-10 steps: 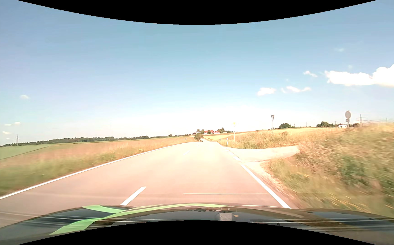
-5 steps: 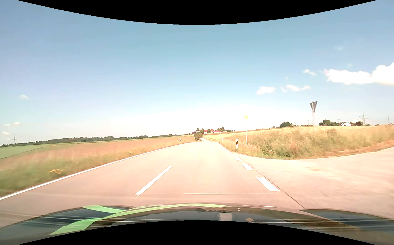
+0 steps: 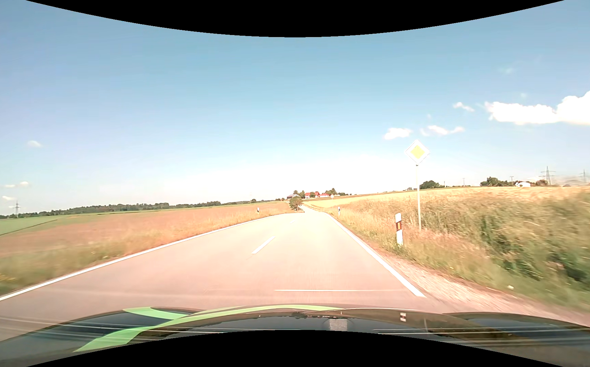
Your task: Follow the waypoints while adhering to traffic rules and regulations
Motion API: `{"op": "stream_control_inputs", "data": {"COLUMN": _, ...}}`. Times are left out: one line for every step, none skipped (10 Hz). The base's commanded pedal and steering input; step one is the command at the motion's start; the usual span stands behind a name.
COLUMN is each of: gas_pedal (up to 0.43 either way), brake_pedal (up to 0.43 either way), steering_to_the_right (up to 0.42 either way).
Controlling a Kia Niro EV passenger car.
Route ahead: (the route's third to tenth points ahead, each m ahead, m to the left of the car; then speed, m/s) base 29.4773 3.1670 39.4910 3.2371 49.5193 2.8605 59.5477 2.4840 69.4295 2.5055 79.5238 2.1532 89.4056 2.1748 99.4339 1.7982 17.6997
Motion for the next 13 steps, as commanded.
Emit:
{"op": "stream_control_inputs", "data": {"gas_pedal": 0.177, "brake_pedal": 0.0, "steering_to_the_right": 0.0}}
{"op": "stream_control_inputs", "data": {"gas_pedal": 0.177, "brake_pedal": 0.0, "steering_to_the_right": 0.0}}
{"op": "stream_control_inputs", "data": {"gas_pedal": 0.177, "brake_pedal": 0.0, "steering_to_the_right": 0.0}}
{"op": "stream_control_inputs", "data": {"gas_pedal": 0.157, "brake_pedal": 0.0, "steering_to_the_right": 0.0}}
{"op": "stream_control_inputs", "data": {"gas_pedal": 0.157, "brake_pedal": 0.0, "steering_to_the_right": 0.0}}
{"op": "stream_control_inputs", "data": {"gas_pedal": 0.169, "brake_pedal": 0.0, "steering_to_the_right": 0.0}}
{"op": "stream_control_inputs", "data": {"gas_pedal": 0.189, "brake_pedal": 0.0, "steering_to_the_right": 0.0}}
{"op": "stream_control_inputs", "data": {"gas_pedal": 0.22, "brake_pedal": 0.0, "steering_to_the_right": 0.0}}
{"op": "stream_control_inputs", "data": {"gas_pedal": 0.228, "brake_pedal": 0.0, "steering_to_the_right": 0.0}}
{"op": "stream_control_inputs", "data": {"gas_pedal": 0.228, "brake_pedal": 0.0, "steering_to_the_right": 0.0}}
{"op": "stream_control_inputs", "data": {"gas_pedal": 0.228, "brake_pedal": 0.0, "steering_to_the_right": 0.0}}
{"op": "stream_control_inputs", "data": {"gas_pedal": 0.209, "brake_pedal": 0.0, "steering_to_the_right": -0.001}}
{"op": "stream_control_inputs", "data": {"gas_pedal": 0.209, "brake_pedal": 0.0, "steering_to_the_right": -0.002}}
